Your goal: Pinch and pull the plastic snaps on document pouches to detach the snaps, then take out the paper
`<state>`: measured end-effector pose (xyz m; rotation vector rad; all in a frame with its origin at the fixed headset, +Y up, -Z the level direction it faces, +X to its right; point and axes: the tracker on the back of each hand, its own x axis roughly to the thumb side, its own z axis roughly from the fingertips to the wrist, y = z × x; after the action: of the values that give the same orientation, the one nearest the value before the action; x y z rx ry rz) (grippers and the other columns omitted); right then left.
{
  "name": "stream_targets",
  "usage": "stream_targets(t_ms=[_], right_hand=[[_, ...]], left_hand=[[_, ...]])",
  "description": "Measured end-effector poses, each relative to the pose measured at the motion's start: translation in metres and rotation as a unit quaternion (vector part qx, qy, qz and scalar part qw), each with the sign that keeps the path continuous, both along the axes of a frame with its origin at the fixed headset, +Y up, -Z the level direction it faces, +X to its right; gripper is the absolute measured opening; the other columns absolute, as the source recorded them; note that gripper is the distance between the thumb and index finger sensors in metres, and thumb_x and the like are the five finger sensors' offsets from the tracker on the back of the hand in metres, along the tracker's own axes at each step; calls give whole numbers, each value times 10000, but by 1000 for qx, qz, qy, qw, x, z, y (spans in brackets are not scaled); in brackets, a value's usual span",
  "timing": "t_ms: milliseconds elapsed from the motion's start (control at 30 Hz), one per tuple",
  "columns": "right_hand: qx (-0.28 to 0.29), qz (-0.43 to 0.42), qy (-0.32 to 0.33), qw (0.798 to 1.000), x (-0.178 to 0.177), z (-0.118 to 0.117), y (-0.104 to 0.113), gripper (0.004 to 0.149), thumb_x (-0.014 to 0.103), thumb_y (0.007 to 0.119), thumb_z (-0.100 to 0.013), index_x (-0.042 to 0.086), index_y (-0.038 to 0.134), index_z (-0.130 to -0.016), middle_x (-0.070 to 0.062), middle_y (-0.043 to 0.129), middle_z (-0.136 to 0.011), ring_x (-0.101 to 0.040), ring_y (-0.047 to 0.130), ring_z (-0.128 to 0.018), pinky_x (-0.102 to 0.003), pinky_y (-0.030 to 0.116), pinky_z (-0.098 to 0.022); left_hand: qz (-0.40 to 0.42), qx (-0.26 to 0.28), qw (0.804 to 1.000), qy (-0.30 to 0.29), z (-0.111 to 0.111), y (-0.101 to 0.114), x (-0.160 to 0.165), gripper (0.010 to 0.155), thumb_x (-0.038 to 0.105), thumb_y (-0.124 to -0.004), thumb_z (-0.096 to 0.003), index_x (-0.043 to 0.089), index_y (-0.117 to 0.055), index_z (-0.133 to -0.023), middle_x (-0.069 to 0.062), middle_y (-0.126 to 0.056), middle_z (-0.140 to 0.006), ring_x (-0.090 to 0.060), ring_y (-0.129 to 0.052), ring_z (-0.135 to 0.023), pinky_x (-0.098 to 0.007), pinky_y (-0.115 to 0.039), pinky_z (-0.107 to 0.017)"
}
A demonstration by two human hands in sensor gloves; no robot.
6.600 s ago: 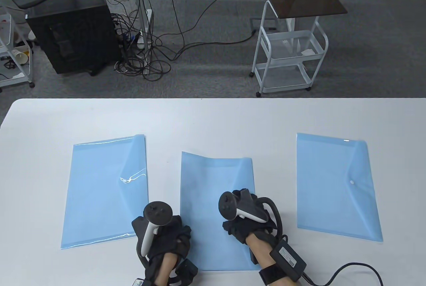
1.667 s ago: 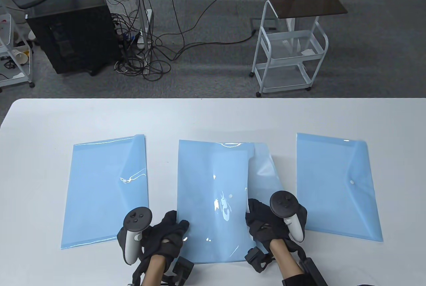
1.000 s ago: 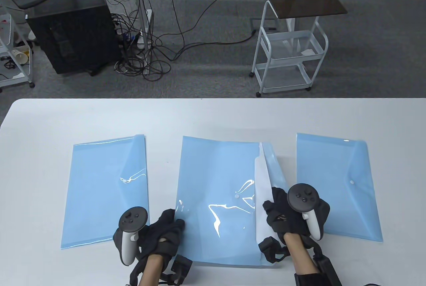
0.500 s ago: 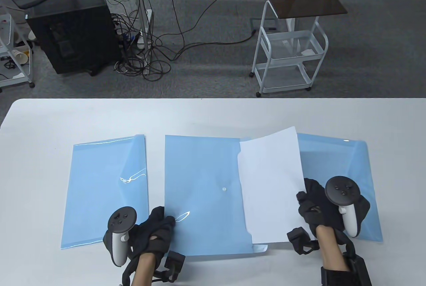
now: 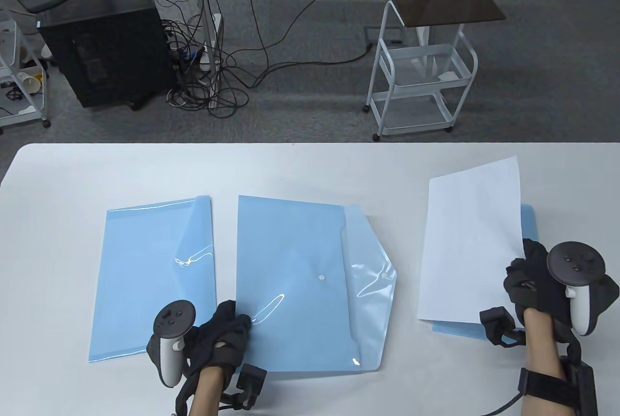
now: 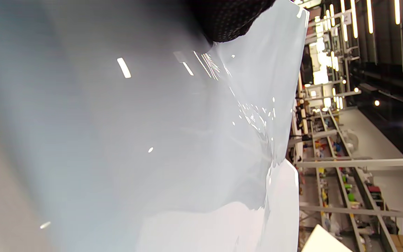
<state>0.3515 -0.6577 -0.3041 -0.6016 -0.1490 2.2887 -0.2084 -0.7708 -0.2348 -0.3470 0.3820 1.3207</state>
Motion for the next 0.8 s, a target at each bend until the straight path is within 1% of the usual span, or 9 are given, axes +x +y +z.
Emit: stream_targets(t_ms=[100,300,633,800], right_hand=[[-2,-24,19,1000,-9,-12,-19,483,83,762,-515,16,715,-991,-215,967,-786,-362,1022,-457,-490,899,-282],[-17,-17,57,998,-46,-40,-47,481,106,770,-529,14,705,-997,-206,973,-782,-357,1026,-452,-489,900,-279],[-47,2,85,995,-96,-86,-74,491,123,781,-530,5,697,-999,-205,987,-773,-364,1037,-450,-495,906,-276],[-67,26,86,994,-112,-104,-88,502,133,799,-527,-5,696,-998,-203,993,-763,-362,1043,-443,-494,909,-273]], left_hand=[[3,-3,1000,-1,0,0,0,457,199,-710,-540,134,-619,-983,-85,-917,-815,-220,-1064,-462,-327,-942,-333],[7,-6,1000,-8,0,0,2,457,198,-710,-540,130,-620,-983,-89,-920,-810,-221,-1063,-455,-328,-941,-329],[5,-12,1000,-14,0,-1,1,460,201,-708,-542,119,-615,-985,-86,-918,-807,-217,-1062,-448,-325,-940,-323],[-2,-20,1000,-14,0,-2,2,465,202,-706,-544,108,-607,-989,-88,-914,-810,-219,-1060,-450,-327,-939,-324]])
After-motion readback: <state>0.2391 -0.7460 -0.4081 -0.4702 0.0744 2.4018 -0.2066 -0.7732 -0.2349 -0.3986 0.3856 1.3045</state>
